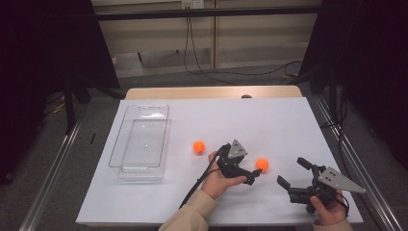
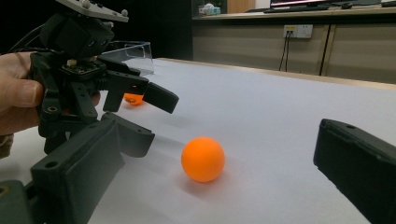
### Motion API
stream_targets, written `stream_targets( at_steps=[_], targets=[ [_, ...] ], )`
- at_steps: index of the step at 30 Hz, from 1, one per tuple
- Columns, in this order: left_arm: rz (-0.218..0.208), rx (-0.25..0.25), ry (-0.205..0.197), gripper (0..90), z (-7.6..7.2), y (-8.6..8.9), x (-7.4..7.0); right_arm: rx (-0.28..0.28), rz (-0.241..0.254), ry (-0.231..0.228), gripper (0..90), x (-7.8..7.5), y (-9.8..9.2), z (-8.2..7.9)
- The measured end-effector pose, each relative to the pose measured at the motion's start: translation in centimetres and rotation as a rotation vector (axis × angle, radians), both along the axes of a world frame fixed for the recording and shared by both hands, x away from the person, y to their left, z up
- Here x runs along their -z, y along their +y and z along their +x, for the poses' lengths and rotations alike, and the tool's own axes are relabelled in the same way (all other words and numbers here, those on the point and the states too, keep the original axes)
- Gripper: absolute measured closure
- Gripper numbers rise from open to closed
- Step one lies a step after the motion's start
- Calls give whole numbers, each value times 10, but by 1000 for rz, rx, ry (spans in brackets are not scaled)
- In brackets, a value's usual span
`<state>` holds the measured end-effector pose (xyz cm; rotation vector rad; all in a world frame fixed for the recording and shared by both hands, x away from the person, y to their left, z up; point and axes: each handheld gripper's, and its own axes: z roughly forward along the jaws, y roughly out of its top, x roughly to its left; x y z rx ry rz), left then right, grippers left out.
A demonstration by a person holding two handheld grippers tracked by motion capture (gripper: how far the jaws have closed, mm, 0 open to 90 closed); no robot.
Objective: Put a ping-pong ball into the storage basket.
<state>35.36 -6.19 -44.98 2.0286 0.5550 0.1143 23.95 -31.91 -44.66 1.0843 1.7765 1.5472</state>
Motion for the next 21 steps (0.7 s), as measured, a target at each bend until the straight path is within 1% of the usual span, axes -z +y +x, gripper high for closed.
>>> stream_targets(
  at_steps=[3, 4, 7, 10, 21],
  targets=[
    [6, 8, 3, 37, 1, -2, 0, 0, 1, 0, 5, 0, 0, 0],
    [2, 6, 5, 37, 1, -3, 1, 0, 1, -1, 5, 0, 0, 0],
    [10, 7, 7, 37, 1, -5, 1, 2, 2, 0, 5, 0, 0, 0],
    [3, 7, 7, 37, 2, -6, 1, 4, 7, 1, 5, 0, 0, 0],
    [18, 9, 6, 39, 3, -11, 0, 1, 5, 0, 5, 0, 0, 0]
  ],
)
